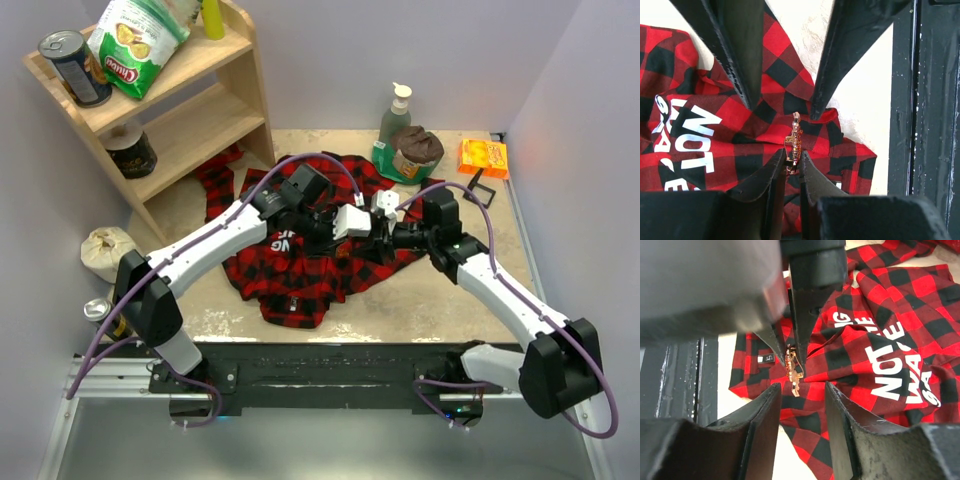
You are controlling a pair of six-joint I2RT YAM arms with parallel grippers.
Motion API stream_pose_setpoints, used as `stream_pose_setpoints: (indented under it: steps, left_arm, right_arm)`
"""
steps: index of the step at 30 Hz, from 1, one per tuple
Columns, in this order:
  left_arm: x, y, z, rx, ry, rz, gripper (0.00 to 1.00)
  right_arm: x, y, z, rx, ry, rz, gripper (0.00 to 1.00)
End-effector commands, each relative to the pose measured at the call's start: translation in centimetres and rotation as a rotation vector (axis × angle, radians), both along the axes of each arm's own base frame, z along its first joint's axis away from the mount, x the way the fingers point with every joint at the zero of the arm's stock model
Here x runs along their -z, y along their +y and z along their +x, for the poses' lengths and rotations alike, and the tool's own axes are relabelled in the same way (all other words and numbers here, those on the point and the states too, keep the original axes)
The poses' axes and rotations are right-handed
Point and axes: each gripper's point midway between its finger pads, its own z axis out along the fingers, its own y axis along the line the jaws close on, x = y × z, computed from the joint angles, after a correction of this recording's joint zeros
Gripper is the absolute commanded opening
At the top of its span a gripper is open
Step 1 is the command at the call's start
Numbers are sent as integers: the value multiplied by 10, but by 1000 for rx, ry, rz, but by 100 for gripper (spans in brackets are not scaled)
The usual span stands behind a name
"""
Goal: Remove the brooch from the garment
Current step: Adjust the brooch.
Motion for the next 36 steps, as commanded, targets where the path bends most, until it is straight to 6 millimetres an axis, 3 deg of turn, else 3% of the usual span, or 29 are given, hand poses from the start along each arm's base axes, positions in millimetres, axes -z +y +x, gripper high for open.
stream_pose_setpoints:
  steps: [1,3,14,24,36]
  left_arm:
    - [-23,-10,5,-5,-3,-75,0]
    - [-24,-10,6,-8,1,-75,0]
    - [-19,-11,8,-14,20,-74,0]
    - [-18,-13,11,-27,30,-78,0]
    - [-26,-16,10,-19,48,-112,0]
  right_arm:
    - [-9,7,-2,-42,-29,39,41]
    - [-8,8,-2,-41,-30,37,37]
    - [-5,14,-5,-66,-2,47,34]
    - [-2,18,-10,-94,12,43,26]
    - [2,20,-9,-93,14,34,23]
